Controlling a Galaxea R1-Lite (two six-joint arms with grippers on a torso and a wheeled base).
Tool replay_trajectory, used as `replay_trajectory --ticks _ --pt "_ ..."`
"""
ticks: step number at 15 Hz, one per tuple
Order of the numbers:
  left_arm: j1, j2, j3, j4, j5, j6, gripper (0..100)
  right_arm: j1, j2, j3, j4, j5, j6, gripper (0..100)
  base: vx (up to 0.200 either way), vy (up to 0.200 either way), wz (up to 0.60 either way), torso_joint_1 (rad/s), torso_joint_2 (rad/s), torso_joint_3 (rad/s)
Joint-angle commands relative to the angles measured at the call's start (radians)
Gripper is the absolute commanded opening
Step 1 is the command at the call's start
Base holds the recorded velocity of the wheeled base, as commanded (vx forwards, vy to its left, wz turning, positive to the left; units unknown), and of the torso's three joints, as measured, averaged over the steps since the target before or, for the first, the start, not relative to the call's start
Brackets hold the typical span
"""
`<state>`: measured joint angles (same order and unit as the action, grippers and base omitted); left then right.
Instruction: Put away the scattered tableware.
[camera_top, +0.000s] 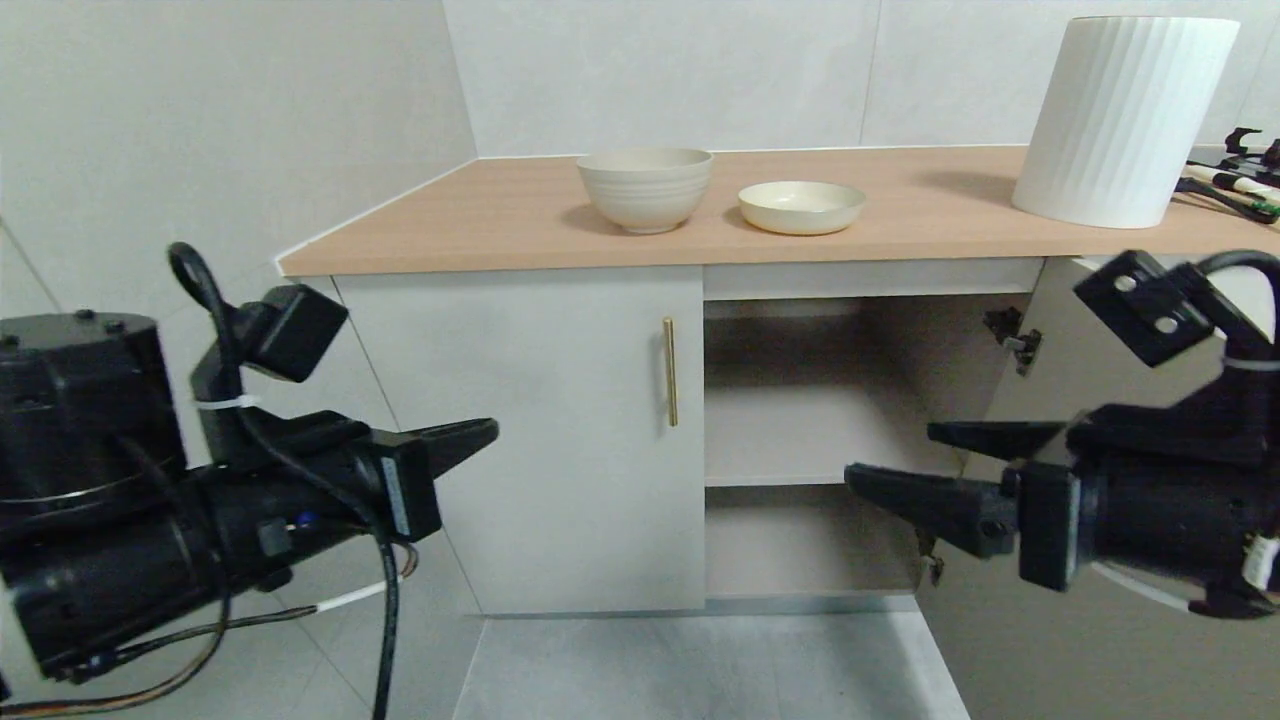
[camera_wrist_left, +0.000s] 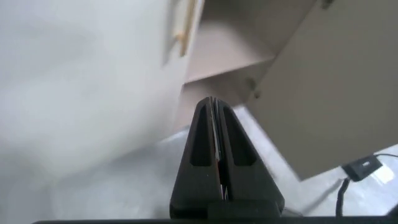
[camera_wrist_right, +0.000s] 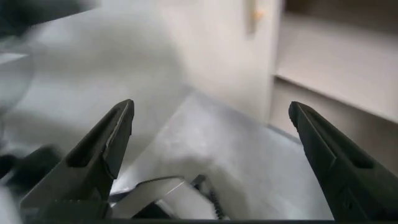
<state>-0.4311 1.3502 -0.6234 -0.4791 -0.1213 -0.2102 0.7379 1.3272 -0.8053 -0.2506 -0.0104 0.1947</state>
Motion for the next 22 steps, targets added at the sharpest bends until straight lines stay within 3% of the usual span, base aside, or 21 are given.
replay_trajectory --ticks 1,3,6,7,10,15,22 --pt "0.054 -0.137 -0.029 0.067 -0.001 0.0 0 -0.034 0.13 -0.117 0.08 -0.039 -0.001 100 0.0 0.0 0.0 0.0 0.0 0.0" --pt "0.063 -0.154 -0.067 0.172 -0.003 0.002 0 -0.061 0.129 -0.083 0.094 -0.039 0.003 100 0.0 0.0 0.0 0.0 0.0 0.0" --pt "0.063 -0.123 -0.076 0.188 -0.005 0.002 0 -0.087 0.109 -0.083 0.099 -0.039 0.005 100 0.0 0.0 0.0 0.0 0.0 0.0" --pt "0.063 -0.12 -0.081 0.182 -0.003 -0.001 100 -0.089 0.104 -0.086 0.099 -0.043 0.006 100 0.0 0.0 0.0 0.0 0.0 0.0" --pt "0.063 -0.137 -0.085 0.177 -0.005 0.0 100 -0.089 0.078 -0.086 0.103 -0.052 0.012 100 0.0 0.0 0.0 0.0 0.0 0.0" --pt "0.063 -0.137 -0.091 0.172 -0.003 0.0 100 -0.091 0.007 -0.143 0.225 -0.056 0.054 100 0.0 0.0 0.0 0.0 0.0 0.0" --pt "0.063 -0.137 -0.093 0.178 -0.001 0.003 100 -0.091 -0.003 -0.147 0.234 -0.057 0.054 100 0.029 0.0 0.0 0.0 0.0 -0.001"
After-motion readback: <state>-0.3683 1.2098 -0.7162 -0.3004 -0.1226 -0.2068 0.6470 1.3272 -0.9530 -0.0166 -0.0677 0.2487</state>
